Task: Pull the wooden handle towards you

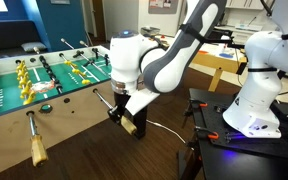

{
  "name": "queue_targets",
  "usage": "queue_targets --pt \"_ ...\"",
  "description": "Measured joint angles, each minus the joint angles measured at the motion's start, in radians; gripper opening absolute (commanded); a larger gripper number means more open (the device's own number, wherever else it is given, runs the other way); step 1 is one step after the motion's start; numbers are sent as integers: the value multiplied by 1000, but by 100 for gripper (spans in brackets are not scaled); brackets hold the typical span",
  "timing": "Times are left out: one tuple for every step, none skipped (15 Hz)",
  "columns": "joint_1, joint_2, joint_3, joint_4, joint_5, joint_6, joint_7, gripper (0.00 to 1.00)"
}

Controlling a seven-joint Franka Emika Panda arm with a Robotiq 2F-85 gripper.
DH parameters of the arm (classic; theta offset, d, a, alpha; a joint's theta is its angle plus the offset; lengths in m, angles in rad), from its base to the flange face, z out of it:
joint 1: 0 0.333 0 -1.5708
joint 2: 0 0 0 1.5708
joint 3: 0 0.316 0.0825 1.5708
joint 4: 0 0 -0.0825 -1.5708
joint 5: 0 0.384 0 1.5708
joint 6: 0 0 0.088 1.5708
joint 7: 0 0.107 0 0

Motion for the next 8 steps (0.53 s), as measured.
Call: queue_targets --pt "-1 -53 0 -17 -20 -8 2 98" --pt "-3 -108 0 -32 -43 -21 7 100" --pt "-7 -166 0 -47 -71 -39 15 100" --pt "-14 -224 3 -60 -93 -63 16 100" --pt "-29 -282 15 -71 -108 -91 17 100" --pt "-50 -341 34 -80 -112 -123 15 100" --pt "-75 -398 58 -88 -112 -159 14 100" --pt "-102 -452 84 -92 -112 -196 11 100"
